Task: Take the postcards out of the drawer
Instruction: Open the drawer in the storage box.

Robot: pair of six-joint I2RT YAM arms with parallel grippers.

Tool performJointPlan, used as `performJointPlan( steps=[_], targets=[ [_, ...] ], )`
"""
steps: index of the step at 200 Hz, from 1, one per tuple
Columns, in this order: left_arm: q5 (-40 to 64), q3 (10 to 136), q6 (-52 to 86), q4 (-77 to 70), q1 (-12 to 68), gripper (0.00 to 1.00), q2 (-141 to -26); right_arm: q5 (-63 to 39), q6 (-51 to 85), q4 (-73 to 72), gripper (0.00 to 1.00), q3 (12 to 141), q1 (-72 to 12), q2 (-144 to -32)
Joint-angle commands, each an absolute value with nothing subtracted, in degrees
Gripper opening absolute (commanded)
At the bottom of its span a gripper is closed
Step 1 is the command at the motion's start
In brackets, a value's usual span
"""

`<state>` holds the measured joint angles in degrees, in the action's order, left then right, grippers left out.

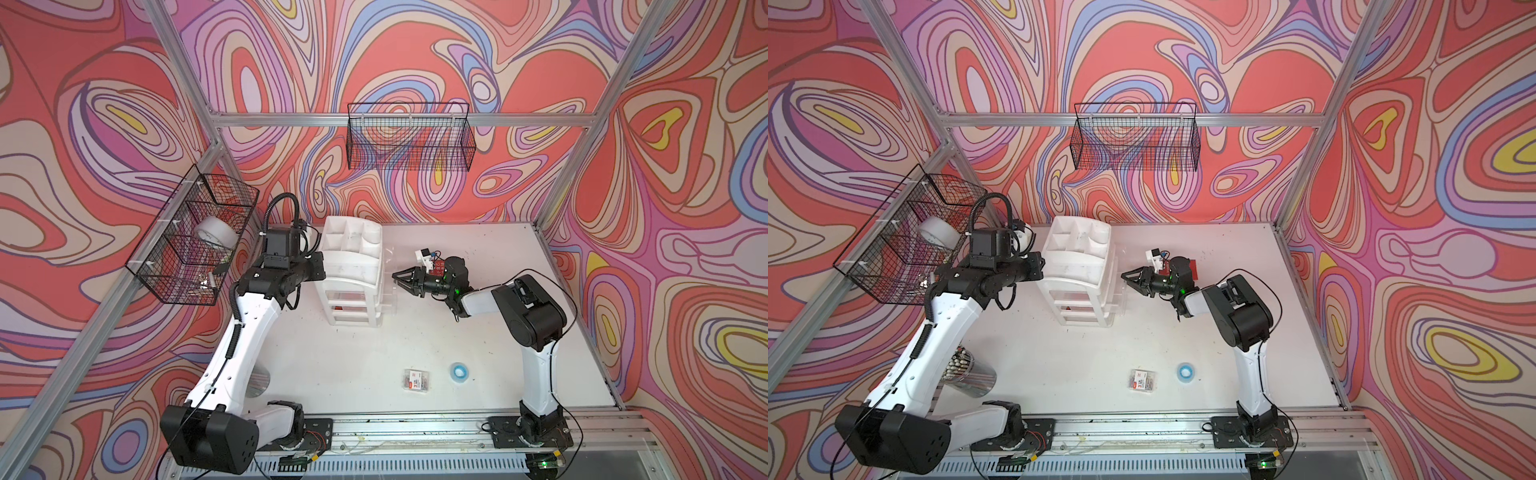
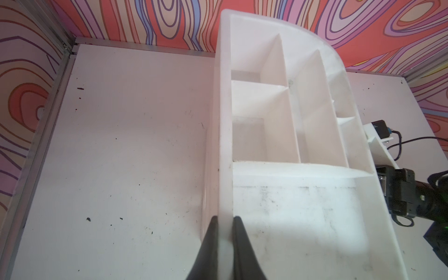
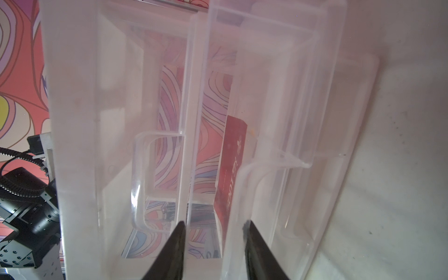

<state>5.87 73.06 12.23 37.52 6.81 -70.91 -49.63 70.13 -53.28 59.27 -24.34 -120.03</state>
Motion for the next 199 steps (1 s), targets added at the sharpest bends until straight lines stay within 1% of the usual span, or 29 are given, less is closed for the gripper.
performJointPlan(
  steps=[1, 122, 199],
  targets=[
    [-0.54, 72.07, 12.39, 41.22, 6.24, 0.00, -69.31, -50.09, 66.80, -53.27, 0.38, 58.19, -23.31, -117.99],
    [-2.02, 71.90, 11.34, 41.22, 6.24, 0.00, -68.78, -54.75, 64.92, -49.52, 0.37, 56.25, -19.56, -115.26],
    [-2.37, 71.20, 11.10, 41.05, 6.23, 0.00, -68.27, -55.79, 57.33, -36.92, 0.37, 57.22, -17.23, -111.86]
  ],
)
